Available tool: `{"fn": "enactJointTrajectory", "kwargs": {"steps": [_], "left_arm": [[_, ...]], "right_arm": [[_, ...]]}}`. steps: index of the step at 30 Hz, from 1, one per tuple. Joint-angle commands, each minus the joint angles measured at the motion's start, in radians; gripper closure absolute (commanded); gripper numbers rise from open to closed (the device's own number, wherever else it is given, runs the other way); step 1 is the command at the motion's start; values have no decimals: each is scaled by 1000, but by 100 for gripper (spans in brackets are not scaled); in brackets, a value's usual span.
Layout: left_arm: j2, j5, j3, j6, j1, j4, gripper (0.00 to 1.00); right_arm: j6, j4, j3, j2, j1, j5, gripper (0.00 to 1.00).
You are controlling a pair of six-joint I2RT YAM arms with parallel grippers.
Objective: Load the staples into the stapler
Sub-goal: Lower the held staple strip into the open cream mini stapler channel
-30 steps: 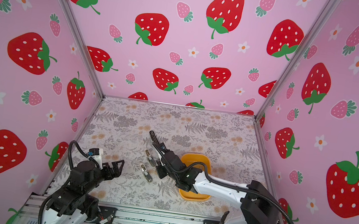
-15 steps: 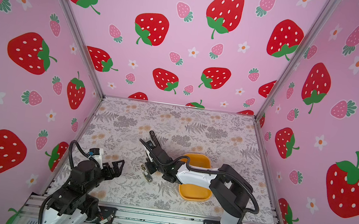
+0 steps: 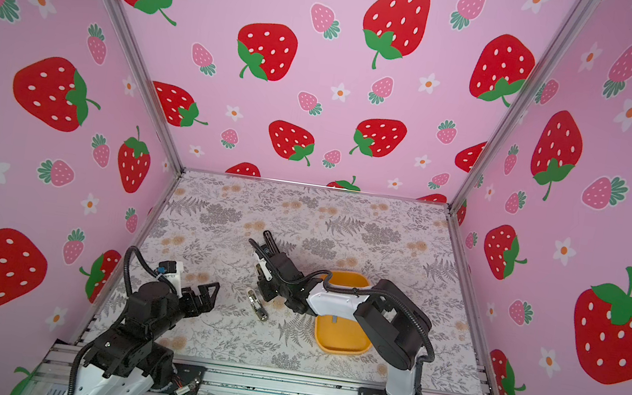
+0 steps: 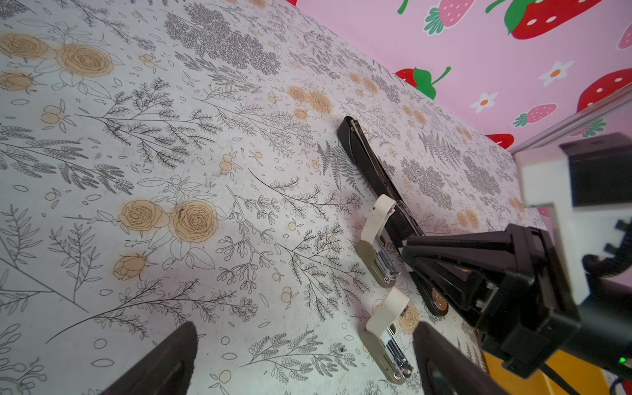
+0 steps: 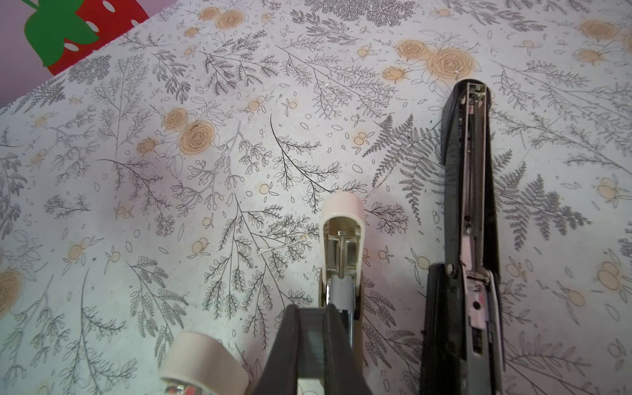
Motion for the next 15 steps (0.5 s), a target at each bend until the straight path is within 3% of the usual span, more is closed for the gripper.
{"fn": "enactJointTrajectory", "kwargs": {"steps": [1,15], "left_arm": [[1,-11,-8,0,-4,16,0],[0,-11,-9,0,-4,15,1]], "right_arm": [[-13,19,10,13,-8,6,88],[1,-10,48,75,-8,33,89]]}}
